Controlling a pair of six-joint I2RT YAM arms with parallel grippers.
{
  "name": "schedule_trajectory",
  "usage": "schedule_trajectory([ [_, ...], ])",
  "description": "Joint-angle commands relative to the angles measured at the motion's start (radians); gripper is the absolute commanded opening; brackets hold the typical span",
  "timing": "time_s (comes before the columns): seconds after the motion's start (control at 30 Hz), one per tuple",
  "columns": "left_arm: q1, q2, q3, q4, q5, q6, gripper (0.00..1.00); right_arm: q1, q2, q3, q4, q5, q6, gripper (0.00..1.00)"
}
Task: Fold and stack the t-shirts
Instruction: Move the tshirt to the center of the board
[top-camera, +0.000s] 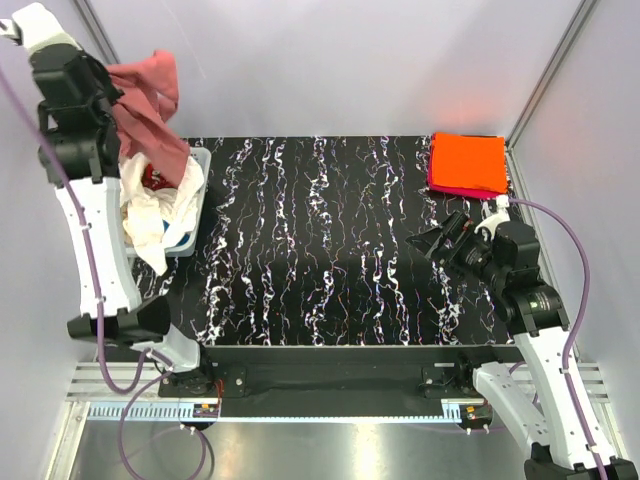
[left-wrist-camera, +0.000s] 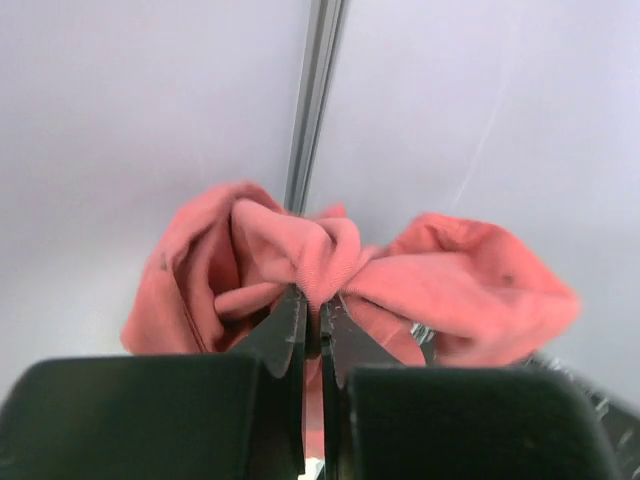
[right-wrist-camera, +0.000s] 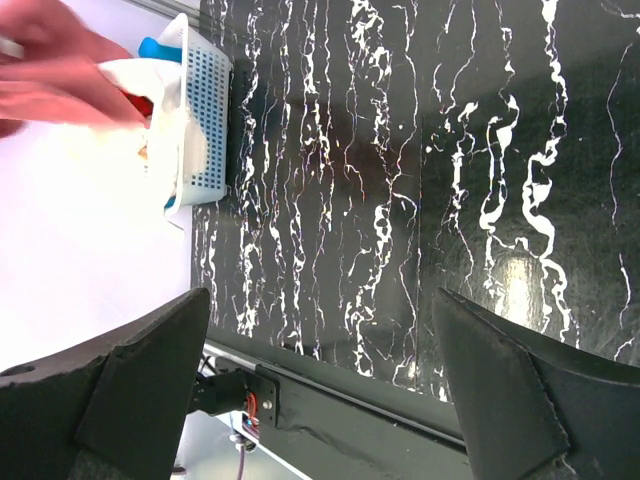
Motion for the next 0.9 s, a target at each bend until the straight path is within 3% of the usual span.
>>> schedule_trajectory([
  [0.0, 0.003, -0.03, 0.014, 0.084, -0.012, -0.002, 0.0, 0.008, -0.014, 0.035, 0.018, 0.002, 0.035, 1.0],
  [0.17, -0.005, -0.07, -0.059, 0.173, 0.206, -0.056, 0.0, 0.006, -0.023, 0.038, 0.017, 0.011, 0.052, 1.0],
  [0.37, -0.112, -0.085, -0.042, 0.211, 0.505, -0.131, 0.0, 0.006, -0.012, 0.038, 0.018, 0.036, 0.052, 1.0],
  [0.4, -0.172, -0.085, -0.046, 0.222, 0.608, -0.15, 0.0, 0.006, -0.001, 0.041, 0.017, 0.04, 0.05, 1.0],
  [0.6, -0.489, -0.11, -0.062, 0.259, 0.815, -0.174, 0.0, 0.006, 0.037, 0.081, -0.015, 0.076, 0.004, 1.0],
  [0.7, -0.565, -0.166, -0.184, 0.265, 0.806, -0.211, 0.0, 0.006, 0.032, 0.085, -0.034, 0.12, 0.004, 0.99],
  [0.87, -0.577, -0.269, -0.67, 0.276, 0.694, -0.204, 0.03, 0.006, 0.002, 0.044, -0.046, 0.175, 0.024, 0.98],
])
